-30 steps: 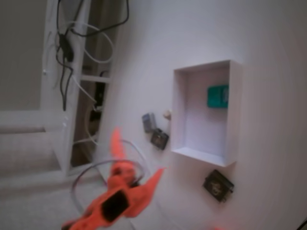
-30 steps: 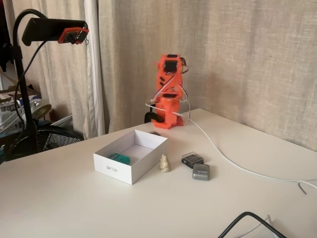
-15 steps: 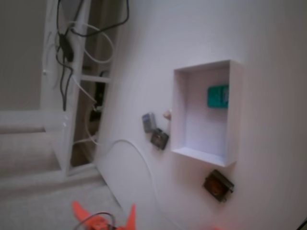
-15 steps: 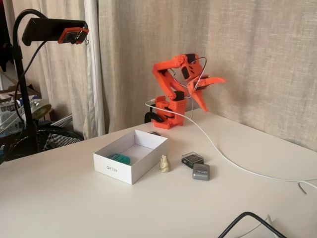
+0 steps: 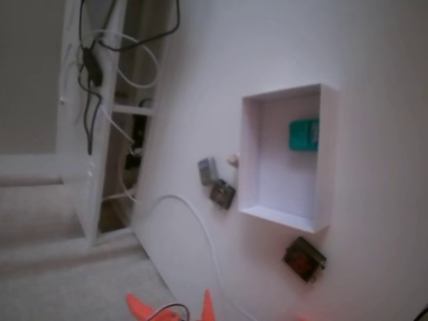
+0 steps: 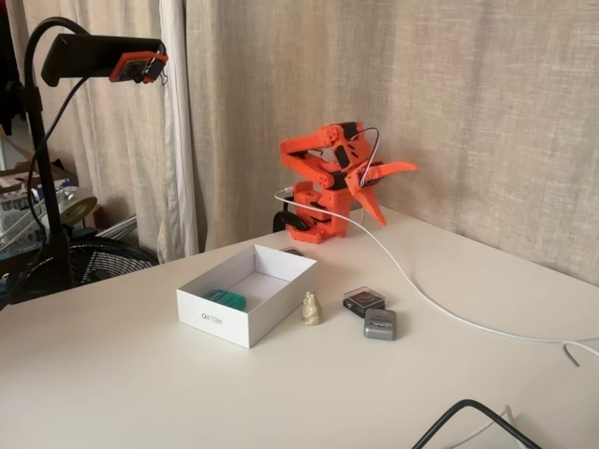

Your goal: Grasp the green cube and put it in the bin.

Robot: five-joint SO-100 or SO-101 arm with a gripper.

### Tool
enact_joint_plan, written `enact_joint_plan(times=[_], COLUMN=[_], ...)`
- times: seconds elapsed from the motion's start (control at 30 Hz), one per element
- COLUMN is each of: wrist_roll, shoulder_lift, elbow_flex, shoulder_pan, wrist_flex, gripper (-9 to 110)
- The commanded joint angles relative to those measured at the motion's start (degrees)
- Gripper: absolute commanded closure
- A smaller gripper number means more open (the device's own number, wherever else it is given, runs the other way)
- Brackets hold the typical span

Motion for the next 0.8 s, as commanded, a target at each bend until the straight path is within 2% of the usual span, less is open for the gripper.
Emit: enact_joint_plan(times=[0.0,0.2,0.5,0.57,0.63,0.73,0.77], wrist_roll=[-0.2,-0.2,-0.3,-0.3,-0.3,0.0,0.0], shoulder_lift=[4.9,11.6,12.3,12.3,12.3,12.3,12.3], elbow_flex=[2.7,9.1,9.8,9.8,9.8,9.8,9.8], shoulder_pan=[-0.4,0.7,0.2,0.1,0.1,0.1,0.1], wrist_flex=[-0.2,1.6,1.5,1.5,1.5,1.5,1.5], gripper=[27,27,30,38,52,68,78])
